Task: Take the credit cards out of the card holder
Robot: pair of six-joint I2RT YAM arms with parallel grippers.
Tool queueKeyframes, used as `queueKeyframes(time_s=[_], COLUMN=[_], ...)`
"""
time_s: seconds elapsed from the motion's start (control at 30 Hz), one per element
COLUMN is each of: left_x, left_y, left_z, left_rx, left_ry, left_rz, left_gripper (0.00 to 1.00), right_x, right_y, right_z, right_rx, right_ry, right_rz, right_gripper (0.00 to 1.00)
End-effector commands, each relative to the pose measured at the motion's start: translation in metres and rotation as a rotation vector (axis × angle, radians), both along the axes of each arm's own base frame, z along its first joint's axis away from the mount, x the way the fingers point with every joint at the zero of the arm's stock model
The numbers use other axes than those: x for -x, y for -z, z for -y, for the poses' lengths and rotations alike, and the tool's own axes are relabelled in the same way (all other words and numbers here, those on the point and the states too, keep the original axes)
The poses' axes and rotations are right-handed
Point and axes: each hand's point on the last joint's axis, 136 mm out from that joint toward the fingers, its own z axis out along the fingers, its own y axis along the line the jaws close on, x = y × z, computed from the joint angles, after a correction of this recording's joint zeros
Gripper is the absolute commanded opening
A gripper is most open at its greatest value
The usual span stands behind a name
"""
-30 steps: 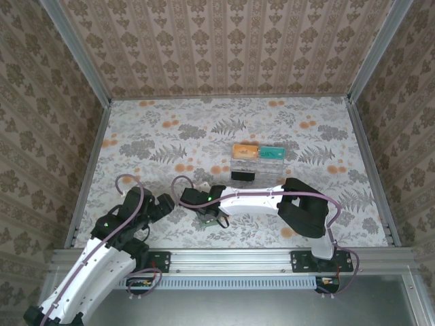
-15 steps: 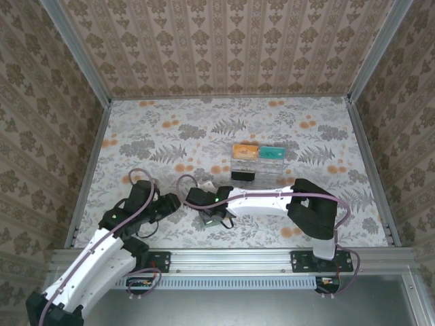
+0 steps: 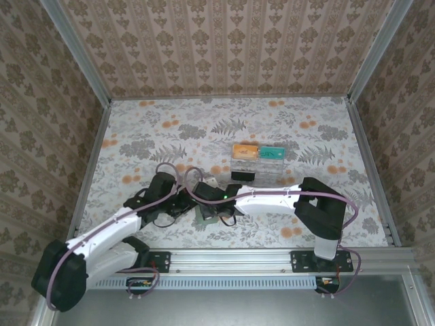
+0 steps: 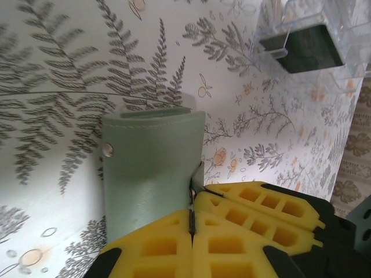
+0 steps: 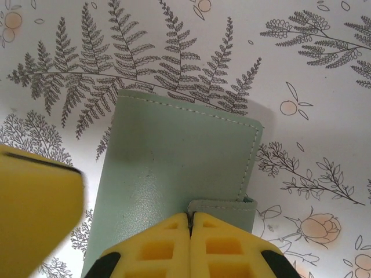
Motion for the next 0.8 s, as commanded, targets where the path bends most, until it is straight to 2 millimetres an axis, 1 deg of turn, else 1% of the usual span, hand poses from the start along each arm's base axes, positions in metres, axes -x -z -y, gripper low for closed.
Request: queueKeyframes(time_s=[0.0, 0.13, 0.2, 0.33, 0.47, 0.53, 0.6, 0.77], left_x=[-0.003, 0.009, 0.013, 0.016, 0.014, 0.011, 0.006, -0.011], left_y=[0.000, 0.030, 0.040, 0.055, 0.061, 0.058, 0.047, 0.004], left_z=[0.012, -0.001, -0.008, -0.015, -0.010, -0.008, -0.008, -0.011], left_rx=[0.030, -0.095, -0.134, -0.187, -0.195, -0.199, -0.200, -0.155], left_ry=[0.020, 0.037, 0.039, 0.045, 0.063, 0.072, 0.064, 0.017], left_rz=[-0.015, -0.108, -0.128, -0.153, -0.167, -0.164, -0.138, -0.025], left_gripper=[0.00, 0.00, 0.00, 0.00, 0.00, 0.00, 0.00, 0.00], right_x=[-0.003, -0.005, -0.007, -0.010, -0.011, -0.011, -0.011, -0.009], right_y=[-0.012, -0.017, -0.019, -0.026, -0.033, -0.031, -0.026, -0.015], right_z=[-0.005, -0.004, -0.001, 0.006, 0.012, 0.014, 0.017, 0.018], right_rx=[-0.071, -0.105, -0.128, -0.179, -0.218, -0.208, -0.196, -0.200], right_ry=[0.022, 0.041, 0.054, 0.085, 0.098, 0.099, 0.102, 0.104], right_rz=[0.003, 0.006, 0.008, 0.012, 0.015, 0.011, 0.004, -0.009], right_gripper=[0.00, 0.00, 0.00, 0.00, 0.00, 0.00, 0.00, 0.00])
